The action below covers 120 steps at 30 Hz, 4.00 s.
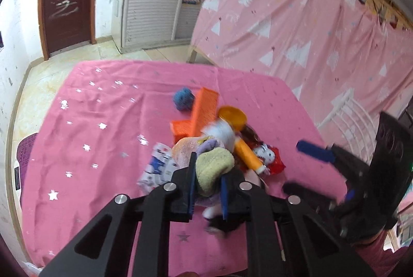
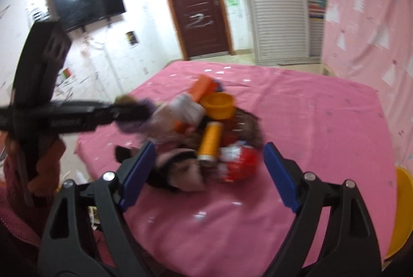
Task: Collect trash
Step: 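Grasp the green-purple cloth with the left tool while the right tool grasps the pink-black glove, then carry both cloths to the yellow bin and open both tools over it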
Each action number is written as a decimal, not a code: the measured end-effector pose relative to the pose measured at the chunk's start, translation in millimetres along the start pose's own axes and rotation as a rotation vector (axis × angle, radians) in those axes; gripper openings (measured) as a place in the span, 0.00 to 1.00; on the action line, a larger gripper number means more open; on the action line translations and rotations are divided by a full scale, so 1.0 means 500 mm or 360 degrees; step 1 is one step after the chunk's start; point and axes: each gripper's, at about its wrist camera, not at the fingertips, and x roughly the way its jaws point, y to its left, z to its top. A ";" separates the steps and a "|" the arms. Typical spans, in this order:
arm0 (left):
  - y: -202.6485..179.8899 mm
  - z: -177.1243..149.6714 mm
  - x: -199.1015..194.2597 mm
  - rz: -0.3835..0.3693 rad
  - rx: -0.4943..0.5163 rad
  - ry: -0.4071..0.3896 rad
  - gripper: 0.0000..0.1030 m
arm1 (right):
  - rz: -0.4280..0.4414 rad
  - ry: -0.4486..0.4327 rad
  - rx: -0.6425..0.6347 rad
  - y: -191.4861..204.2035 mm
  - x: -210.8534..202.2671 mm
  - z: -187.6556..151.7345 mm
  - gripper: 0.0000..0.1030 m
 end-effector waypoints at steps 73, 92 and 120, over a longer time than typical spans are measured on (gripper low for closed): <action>-0.410 0.084 0.101 -0.0215 0.0542 0.0077 0.09 | -0.0417 -0.0356 0.0487 -0.328 -0.234 -0.022 0.32; -0.594 0.087 0.270 -0.0361 0.0621 0.0301 0.09 | -0.0795 -0.0377 0.0773 -0.482 -0.279 -0.102 0.32; -0.596 0.079 0.420 -0.0238 0.0284 0.0417 0.73 | -0.0920 -0.0150 0.0965 -0.588 -0.199 -0.174 0.50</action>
